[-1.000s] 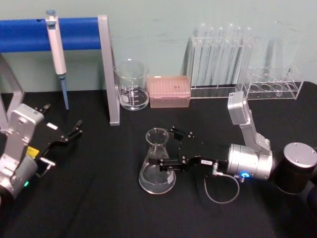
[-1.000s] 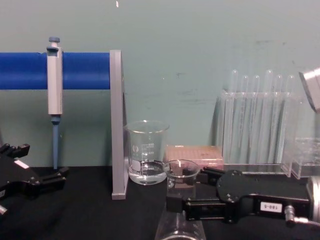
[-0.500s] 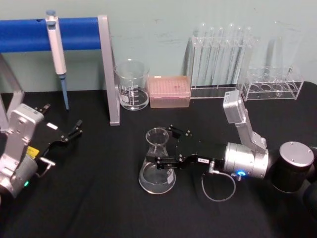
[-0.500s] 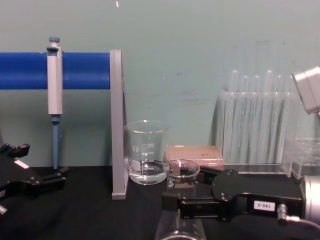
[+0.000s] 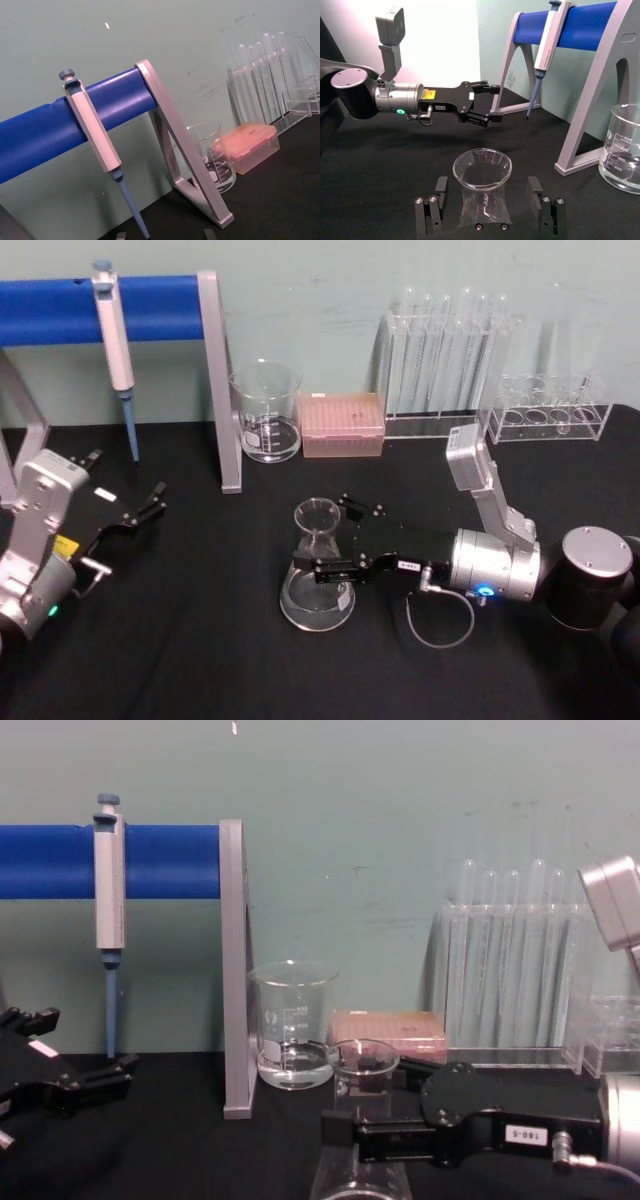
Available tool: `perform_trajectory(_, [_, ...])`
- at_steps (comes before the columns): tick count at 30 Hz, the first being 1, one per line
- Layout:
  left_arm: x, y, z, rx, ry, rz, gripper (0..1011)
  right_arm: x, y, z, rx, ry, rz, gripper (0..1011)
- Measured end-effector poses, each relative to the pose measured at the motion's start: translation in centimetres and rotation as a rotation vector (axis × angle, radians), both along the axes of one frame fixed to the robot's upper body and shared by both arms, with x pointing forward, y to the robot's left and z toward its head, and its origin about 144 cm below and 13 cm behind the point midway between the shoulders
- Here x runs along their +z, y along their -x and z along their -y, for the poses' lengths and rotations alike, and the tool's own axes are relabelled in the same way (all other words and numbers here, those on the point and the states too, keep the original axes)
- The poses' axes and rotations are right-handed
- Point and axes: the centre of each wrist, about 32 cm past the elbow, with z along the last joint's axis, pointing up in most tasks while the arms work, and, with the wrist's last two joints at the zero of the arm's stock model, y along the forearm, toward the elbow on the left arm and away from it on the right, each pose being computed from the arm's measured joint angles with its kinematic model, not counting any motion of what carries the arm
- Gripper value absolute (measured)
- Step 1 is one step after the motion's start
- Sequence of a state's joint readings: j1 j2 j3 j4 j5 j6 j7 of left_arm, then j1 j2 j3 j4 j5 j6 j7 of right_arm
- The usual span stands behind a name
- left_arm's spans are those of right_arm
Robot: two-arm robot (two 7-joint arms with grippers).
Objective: Grasp the erlenmeyer flask with one hand, shake it three times, then place it back.
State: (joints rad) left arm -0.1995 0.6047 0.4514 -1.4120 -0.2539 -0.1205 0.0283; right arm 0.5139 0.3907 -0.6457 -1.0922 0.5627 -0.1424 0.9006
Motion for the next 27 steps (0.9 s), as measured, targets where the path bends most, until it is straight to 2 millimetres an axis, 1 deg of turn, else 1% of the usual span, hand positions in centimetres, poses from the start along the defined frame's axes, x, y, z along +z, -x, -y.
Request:
perform_trajectory(26, [0.0, 0.0, 0.0, 0.0, 0.0, 0.0, 1001, -0.03, 0.0, 0.03, 0.003, -0.004, -0.002, 1003])
perform_trajectory(27, [0.0, 0.0, 0.0, 0.0, 0.0, 0.0, 1001, -0.03, 0.0, 0.03, 0.003, -0.004, -0.002, 980])
